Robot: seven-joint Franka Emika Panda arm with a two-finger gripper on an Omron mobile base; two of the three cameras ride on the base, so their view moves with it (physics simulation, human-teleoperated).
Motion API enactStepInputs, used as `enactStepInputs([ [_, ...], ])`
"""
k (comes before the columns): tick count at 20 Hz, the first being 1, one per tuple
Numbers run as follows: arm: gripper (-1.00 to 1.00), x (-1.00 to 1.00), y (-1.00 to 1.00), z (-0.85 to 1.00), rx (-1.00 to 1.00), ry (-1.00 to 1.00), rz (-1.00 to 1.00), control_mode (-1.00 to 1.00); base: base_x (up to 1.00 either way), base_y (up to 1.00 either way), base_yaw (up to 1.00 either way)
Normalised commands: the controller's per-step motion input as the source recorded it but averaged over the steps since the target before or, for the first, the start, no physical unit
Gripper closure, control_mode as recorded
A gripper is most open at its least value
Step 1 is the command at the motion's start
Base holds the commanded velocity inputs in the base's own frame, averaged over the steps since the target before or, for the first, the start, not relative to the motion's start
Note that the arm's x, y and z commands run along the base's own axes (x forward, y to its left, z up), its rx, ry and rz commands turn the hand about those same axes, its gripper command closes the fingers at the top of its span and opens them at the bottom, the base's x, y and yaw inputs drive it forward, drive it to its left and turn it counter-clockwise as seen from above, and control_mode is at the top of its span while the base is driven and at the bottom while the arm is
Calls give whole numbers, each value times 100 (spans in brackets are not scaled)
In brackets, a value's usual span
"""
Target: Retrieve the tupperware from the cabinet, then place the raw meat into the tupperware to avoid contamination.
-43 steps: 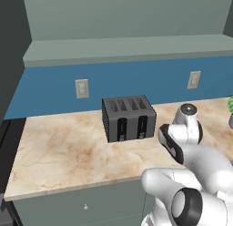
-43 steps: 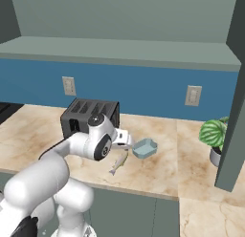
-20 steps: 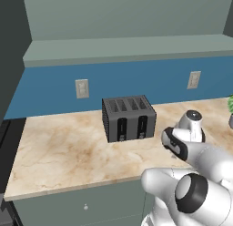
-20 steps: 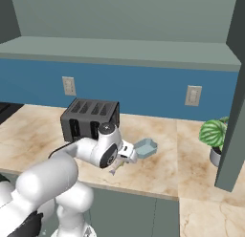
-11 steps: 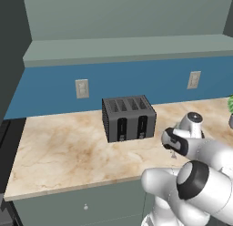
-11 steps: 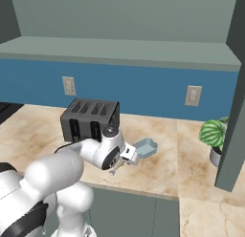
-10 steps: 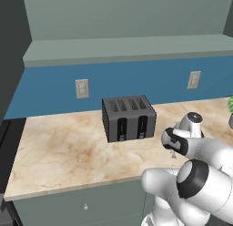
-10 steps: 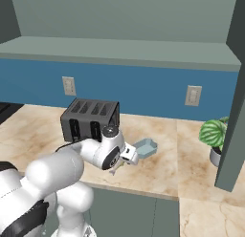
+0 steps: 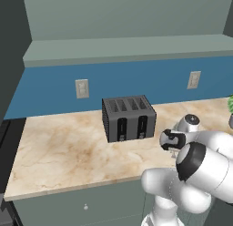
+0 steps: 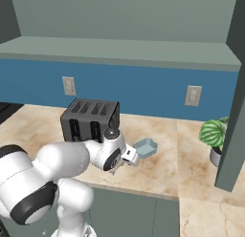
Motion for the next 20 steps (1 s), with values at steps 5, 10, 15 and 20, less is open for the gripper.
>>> enactStepInputs([
  [5, -100, 10, 0, -22, 1, 0, 0, -100, 0, 0, 0],
  [10, -100, 12, 0, -20, 1, 0, 0, -100, 0, 0, 0],
  [15, -100, 14, 3, -20, 1, 0, 0, -100, 0, 0, 0],
  [20, 100, 8, 5, -15, 1, 0, 0, -100, 0, 0, 0],
])
